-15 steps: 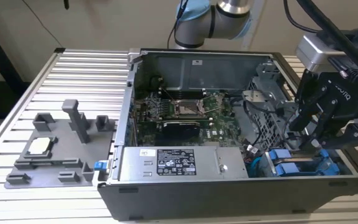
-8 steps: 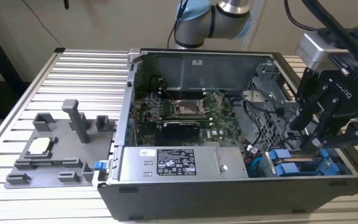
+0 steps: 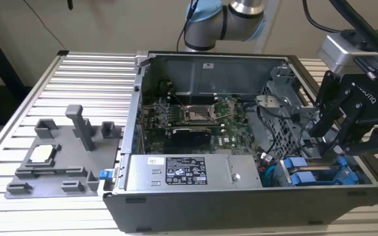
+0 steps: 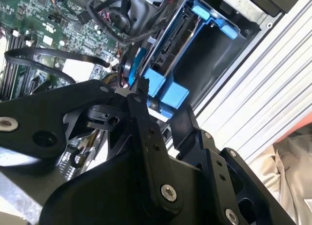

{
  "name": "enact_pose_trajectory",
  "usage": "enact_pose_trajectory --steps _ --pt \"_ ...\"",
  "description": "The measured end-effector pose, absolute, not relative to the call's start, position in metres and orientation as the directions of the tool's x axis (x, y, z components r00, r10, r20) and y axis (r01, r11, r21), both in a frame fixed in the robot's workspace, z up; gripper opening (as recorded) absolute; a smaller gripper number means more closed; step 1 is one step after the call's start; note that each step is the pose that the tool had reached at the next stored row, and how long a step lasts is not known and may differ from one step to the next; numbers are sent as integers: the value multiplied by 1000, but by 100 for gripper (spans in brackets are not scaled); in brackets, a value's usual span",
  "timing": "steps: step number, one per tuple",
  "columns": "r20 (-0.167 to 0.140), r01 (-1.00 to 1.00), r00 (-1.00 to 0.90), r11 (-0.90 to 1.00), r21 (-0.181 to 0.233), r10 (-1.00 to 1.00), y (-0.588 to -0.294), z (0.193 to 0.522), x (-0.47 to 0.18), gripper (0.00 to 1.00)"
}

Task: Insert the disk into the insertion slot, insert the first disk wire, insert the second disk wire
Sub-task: 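Insert the first disk wire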

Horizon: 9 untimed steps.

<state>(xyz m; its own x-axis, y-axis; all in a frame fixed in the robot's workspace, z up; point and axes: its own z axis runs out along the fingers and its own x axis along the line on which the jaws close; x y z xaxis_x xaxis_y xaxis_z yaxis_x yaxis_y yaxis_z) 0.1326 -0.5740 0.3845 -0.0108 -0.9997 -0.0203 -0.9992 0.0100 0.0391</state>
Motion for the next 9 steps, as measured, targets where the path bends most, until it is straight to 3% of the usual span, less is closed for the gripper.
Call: enact_pose_trajectory --steps 9 --pt "-20 -999 1 -1 39 -1000 -573 384 144 47"
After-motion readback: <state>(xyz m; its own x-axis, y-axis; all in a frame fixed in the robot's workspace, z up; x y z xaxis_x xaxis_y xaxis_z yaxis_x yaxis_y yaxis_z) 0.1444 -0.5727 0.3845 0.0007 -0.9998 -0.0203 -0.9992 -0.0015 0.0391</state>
